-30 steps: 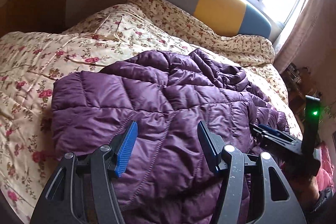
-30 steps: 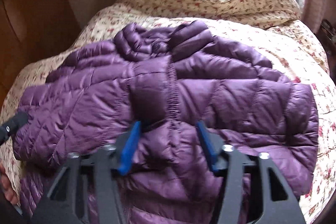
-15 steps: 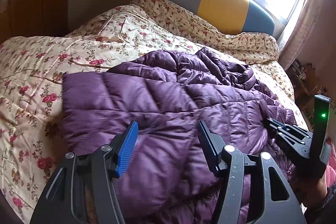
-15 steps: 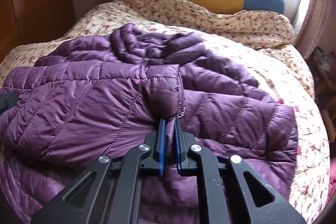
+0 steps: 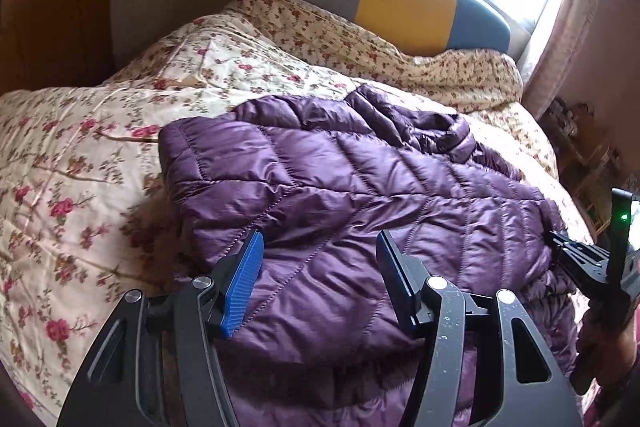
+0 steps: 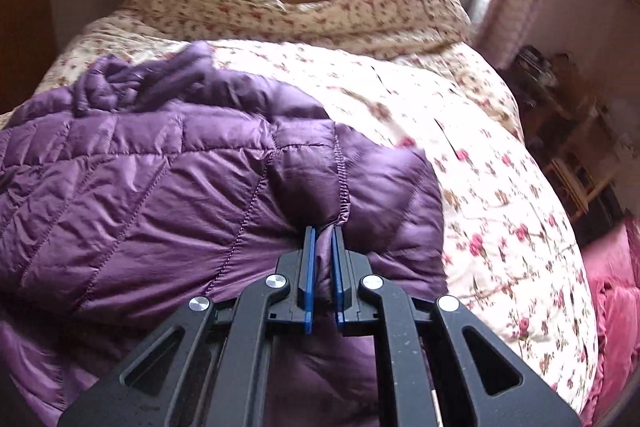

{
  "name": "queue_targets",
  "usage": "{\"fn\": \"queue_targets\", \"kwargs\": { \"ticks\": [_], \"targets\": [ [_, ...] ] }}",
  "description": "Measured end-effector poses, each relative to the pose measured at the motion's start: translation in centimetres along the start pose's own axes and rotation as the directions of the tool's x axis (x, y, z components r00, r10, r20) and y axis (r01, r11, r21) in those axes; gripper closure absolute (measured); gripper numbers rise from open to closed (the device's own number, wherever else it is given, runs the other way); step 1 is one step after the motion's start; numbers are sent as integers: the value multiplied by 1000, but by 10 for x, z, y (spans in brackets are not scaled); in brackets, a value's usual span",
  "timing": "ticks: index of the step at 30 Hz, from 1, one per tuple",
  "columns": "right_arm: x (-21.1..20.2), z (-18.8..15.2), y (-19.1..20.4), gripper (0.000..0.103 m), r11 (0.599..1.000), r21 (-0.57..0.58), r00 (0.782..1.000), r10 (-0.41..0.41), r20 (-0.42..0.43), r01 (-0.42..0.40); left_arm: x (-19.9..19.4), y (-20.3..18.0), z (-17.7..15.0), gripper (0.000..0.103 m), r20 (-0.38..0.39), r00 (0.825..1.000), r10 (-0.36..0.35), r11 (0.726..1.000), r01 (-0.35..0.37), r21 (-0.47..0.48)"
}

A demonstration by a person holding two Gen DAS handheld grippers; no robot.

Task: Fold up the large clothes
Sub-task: 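Pinch the jacket fabric with the right gripper and release to smooth it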

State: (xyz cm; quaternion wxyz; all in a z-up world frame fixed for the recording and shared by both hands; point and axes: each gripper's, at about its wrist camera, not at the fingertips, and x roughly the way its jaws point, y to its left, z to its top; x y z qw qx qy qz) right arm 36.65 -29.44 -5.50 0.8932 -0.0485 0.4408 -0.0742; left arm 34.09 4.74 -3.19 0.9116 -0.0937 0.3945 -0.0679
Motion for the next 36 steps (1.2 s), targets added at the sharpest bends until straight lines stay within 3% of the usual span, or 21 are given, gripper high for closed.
{"fn": "queue_targets", "kwargs": {
  "ticks": [6, 14, 16, 18, 19, 25, 28, 33, 36],
  "targets": [
    [16, -19, 3, 96, 1000, 16, 1000, -10, -24, 10, 33, -9, -12, 45, -78, 996, 50, 996, -44, 77],
    [13, -21, 6, 93, 999, 9, 999, -35, -5, 35, 39, -5, -16, 45, -78, 996, 47, 996, -42, 73],
    [6, -19, 3, 85, 999, 31, 1000, -28, 3, 28, 31, -5, -13, 33, -66, 997, 36, 998, -32, 62],
    [-1, -16, 0, 56, 998, 47, 999, -30, 20, 29, 21, -4, -10, 30, -38, 999, 39, 998, -37, 47],
    [-7, -15, -1, 52, 998, 50, 999, -32, 38, 31, 16, -3, -8, 29, -25, 999, 40, 999, -39, 38],
    [-35, 1, 7, 48, 999, 52, 992, 6, 127, -13, 3, -4, 7, 29, 33, 998, 59, 997, -61, 39],
    [-39, 13, 18, 44, 994, 44, 986, 90, 138, -97, 8, -7, 15, 29, 39, 997, 73, 996, -75, 50],
    [-13, 33, 40, 40, 983, 9, 981, 181, 66, -182, 26, -8, 24, 29, 23, 995, 96, 992, -97, 81],
    [5, 24, 47, 40, 988, -14, 988, 153, -13, -153, 40, -4, 26, 29, -5, 995, 102, 991, -102, 87]
  ]
}}
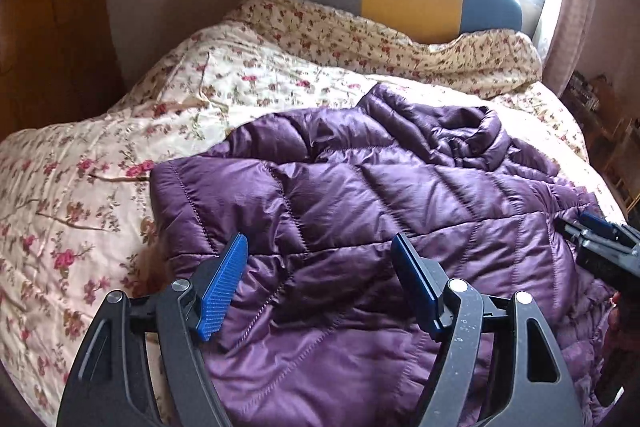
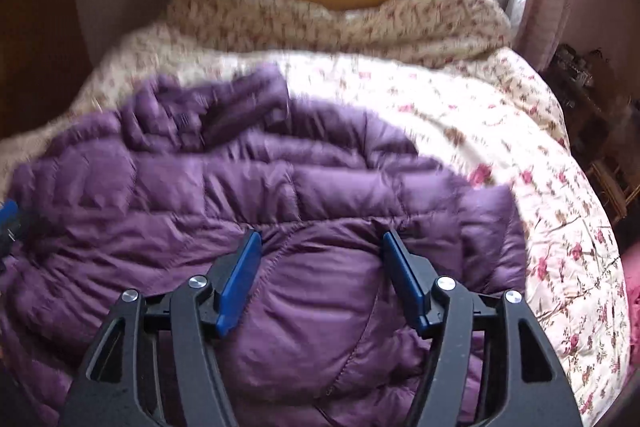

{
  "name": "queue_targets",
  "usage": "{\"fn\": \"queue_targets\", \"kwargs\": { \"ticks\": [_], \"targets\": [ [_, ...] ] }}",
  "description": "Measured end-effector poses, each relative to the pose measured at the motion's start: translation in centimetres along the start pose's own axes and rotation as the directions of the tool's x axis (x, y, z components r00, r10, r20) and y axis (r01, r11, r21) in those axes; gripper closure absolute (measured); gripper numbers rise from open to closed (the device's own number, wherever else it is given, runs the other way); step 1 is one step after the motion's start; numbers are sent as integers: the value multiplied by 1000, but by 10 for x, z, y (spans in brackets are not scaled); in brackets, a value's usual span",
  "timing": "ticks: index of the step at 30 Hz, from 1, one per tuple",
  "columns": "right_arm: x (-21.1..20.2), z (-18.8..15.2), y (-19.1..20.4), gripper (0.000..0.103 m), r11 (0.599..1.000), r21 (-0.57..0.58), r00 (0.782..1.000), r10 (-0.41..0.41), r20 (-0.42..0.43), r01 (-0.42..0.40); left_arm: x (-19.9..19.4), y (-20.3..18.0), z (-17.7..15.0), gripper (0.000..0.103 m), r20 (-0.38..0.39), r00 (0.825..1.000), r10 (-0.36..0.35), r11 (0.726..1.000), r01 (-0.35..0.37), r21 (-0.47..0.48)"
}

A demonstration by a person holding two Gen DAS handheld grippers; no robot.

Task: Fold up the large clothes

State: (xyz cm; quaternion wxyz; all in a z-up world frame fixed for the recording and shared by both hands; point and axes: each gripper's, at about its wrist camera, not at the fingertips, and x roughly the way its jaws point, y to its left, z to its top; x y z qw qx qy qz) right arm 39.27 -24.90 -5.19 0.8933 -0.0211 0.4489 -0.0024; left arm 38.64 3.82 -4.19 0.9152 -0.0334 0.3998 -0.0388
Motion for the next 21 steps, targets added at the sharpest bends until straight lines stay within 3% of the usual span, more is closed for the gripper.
{"fn": "queue_targets", "kwargs": {
  "ticks": [3, 6, 15, 21],
  "targets": [
    [4, -21, -1, 40, 1000, 18, 1000, 1, -28, -1, 14, 2, -4, 29, -26, 1000, -14, 1000, 15, 8],
    [2, -43, 0, 40, 999, 28, 1000, -18, 20, 18, 25, 0, -10, 28, -39, 999, -22, 999, 23, 23],
    [15, -41, 0, 37, 999, 43, 997, -32, 63, 29, 40, -1, -16, 26, -33, 999, -2, 999, 3, 39],
    [13, -41, -1, 36, 999, 46, 997, -27, 74, 24, 25, 4, -15, 26, -39, 999, -18, 1000, 19, 8]
  ]
}}
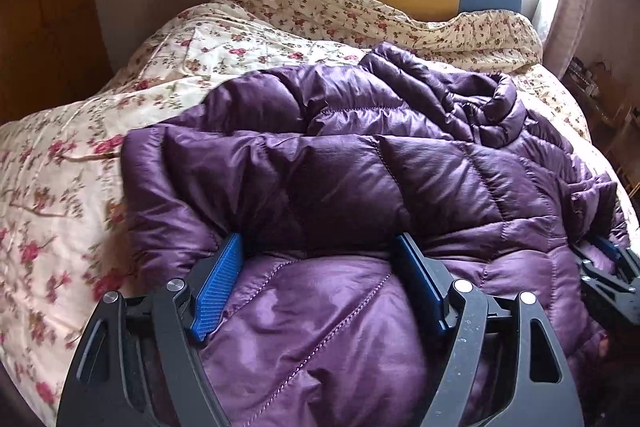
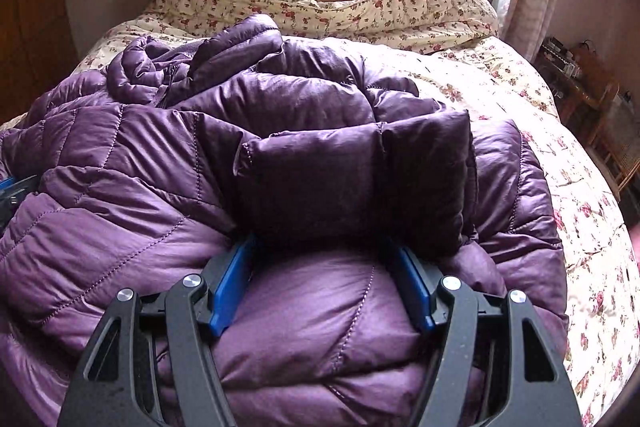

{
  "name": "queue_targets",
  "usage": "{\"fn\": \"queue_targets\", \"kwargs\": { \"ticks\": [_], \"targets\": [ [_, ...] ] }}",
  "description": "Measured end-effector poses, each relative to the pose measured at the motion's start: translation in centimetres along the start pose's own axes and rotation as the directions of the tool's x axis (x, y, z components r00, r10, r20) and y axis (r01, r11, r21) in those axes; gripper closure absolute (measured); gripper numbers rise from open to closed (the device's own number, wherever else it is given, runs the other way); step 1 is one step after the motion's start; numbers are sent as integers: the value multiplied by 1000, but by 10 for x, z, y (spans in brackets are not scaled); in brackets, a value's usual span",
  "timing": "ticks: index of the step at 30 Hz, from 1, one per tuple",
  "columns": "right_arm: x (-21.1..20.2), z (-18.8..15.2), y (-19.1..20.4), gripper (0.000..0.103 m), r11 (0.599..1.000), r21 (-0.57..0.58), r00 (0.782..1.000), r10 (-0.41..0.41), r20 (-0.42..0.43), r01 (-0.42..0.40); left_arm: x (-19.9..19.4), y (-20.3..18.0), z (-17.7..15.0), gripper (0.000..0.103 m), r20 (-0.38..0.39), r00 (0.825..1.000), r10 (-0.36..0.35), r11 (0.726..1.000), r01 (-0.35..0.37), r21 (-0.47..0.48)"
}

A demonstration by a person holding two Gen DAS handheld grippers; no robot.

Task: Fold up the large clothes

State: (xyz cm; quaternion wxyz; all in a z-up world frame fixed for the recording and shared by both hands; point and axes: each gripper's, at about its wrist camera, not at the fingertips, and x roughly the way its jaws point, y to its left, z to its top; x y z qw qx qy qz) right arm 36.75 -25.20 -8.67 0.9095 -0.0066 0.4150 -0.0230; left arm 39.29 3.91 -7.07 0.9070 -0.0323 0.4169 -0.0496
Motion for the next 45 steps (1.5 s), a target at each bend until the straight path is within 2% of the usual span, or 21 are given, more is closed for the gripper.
{"fn": "queue_targets", "kwargs": {
  "ticks": [4, 5, 8, 10, 15, 16, 17, 18, 20, 24, 30, 37, 45],
  "targets": [
    [-3, 1, -1, 34, 1000, 2, 1000, 3, -2, -3, -37, 0, -16, 20, 34, 999, 6, 1000, -6, -2],
    [-4, 1, -2, 30, 1000, 2, 1000, 1, -3, -1, -43, -1, -20, 19, 38, 999, -2, 1000, 2, -2],
    [-17, 3, -4, 10, 999, 2, 999, -33, 8, 33, -68, 1, -35, 19, 65, 998, -7, 1000, 7, 0],
    [-28, 2, -4, 8, 1000, 14, 1000, -23, 19, 22, -82, 3, -47, 15, 75, 997, -20, 1000, 21, -10],
    [-63, -8, -1, 2, 1000, -16, 997, -8, 79, 10, -105, 4, -70, 15, 87, 995, -41, 999, 43, -27],
    [-62, -10, 1, 2, 999, -37, 996, -24, 87, 27, -108, 4, -75, 11, 86, 995, -45, 999, 48, -26],
    [-55, -12, 4, 2, 995, -69, 997, -68, 47, 71, -109, 2, -78, 10, 79, 996, -45, 999, 47, -23],
    [-54, -11, 2, 4, 997, -55, 998, -59, 21, 60, -109, 1, -82, 10, 64, 997, -33, 999, 34, -18],
    [-71, -11, -3, 3, 1000, -13, 998, -25, 65, 26, -115, 1, -88, 10, 70, 997, -34, 999, 35, -17],
    [-90, -20, 1, 2, 998, -53, 997, -19, 80, 24, -129, 3, -100, 10, 84, 996, -41, 999, 43, -22],
    [-110, -48, -12, 2, 1000, -29, 998, 2, 68, 0, -146, 9, -127, 10, 76, 997, -30, 1000, 30, -2],
    [-119, -87, -25, 2, 997, -74, 1000, 6, -27, -8, -165, 31, -160, 10, 49, 998, -31, 999, 32, -21],
    [-135, -126, -43, 3, 994, -101, 992, 36, -117, -48, -180, 50, -202, 10, 9, 999, -35, 999, 35, -32]
  ]
}}
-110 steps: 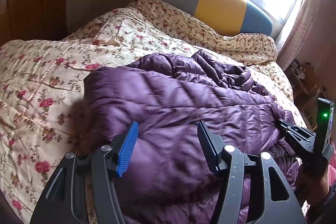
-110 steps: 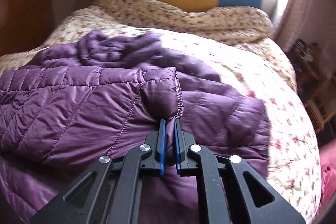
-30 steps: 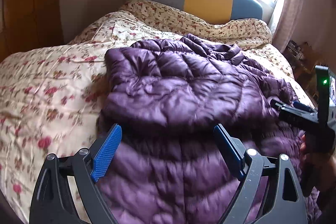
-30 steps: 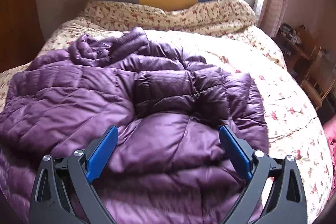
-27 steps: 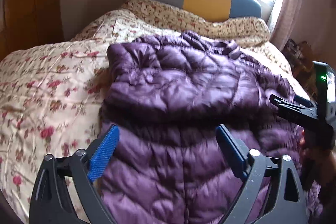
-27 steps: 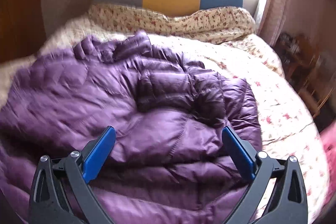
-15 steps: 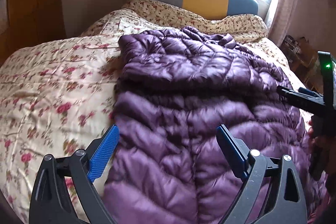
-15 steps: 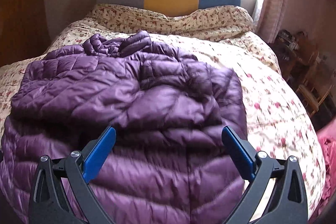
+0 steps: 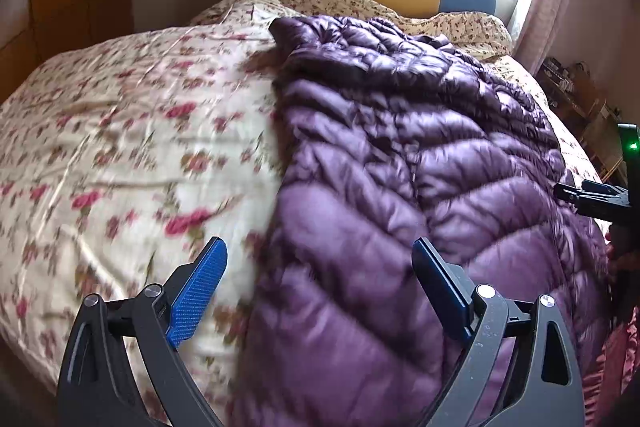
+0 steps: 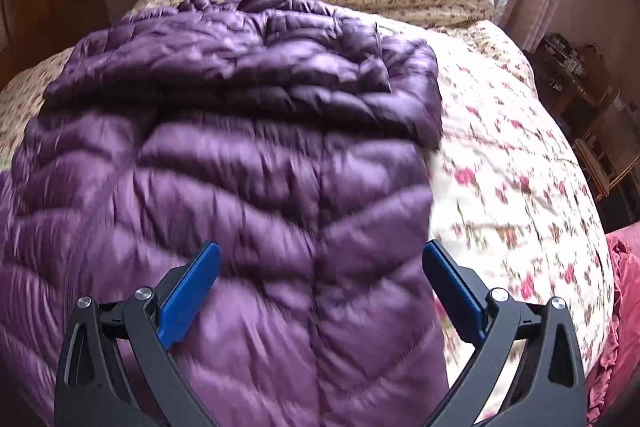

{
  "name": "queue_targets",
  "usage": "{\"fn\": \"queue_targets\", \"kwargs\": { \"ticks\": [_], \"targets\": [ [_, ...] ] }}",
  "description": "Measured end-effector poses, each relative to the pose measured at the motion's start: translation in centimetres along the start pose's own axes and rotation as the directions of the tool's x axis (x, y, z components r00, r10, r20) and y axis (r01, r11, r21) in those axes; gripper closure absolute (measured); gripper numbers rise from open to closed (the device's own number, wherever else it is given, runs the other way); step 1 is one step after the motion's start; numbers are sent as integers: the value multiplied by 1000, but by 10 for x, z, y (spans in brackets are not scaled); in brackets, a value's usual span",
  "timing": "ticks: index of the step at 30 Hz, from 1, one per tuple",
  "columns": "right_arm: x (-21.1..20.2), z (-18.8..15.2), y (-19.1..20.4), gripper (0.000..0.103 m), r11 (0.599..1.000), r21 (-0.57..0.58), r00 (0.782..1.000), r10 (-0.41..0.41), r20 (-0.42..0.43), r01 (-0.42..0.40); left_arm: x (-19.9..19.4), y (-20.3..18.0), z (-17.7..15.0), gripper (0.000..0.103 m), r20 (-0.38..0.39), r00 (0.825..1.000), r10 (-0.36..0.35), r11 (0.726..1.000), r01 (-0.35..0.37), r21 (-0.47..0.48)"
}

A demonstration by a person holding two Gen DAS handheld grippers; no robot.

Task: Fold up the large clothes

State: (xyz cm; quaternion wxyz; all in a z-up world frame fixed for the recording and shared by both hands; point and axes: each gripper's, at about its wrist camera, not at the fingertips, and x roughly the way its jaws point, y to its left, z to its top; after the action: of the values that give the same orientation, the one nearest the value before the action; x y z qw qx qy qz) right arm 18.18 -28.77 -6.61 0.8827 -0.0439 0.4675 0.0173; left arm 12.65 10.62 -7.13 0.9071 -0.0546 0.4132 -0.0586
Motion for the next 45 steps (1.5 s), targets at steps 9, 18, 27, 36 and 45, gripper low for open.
{"fn": "queue_targets", "kwargs": {
  "ticks": [9, 18, 27, 36, 45],
  "targets": [
    [-30, -65, -18, 6, 998, -23, 995, 58, -79, -60, -29, 14, -48, 24, -26, 999, -33, 999, 33, -20],
    [-59, -107, -22, 43, 983, -2, 974, 181, -139, -183, -47, 4, -69, 52, -48, 996, -70, 998, 70, 3],
    [-77, -98, -3, 90, 967, -131, 971, 202, -131, -219, -63, -5, -64, 92, -21, 995, -98, 994, 99, 51],
    [-108, -60, 9, 92, 953, -219, 977, 202, -65, -211, -86, -14, -25, 95, 43, 987, -156, 986, 153, 66],
    [-120, -14, 17, 92, 946, -243, 974, 226, 8, -217, -84, -27, 21, 95, 94, 976, -198, 977, 188, 105]
  ]
}}
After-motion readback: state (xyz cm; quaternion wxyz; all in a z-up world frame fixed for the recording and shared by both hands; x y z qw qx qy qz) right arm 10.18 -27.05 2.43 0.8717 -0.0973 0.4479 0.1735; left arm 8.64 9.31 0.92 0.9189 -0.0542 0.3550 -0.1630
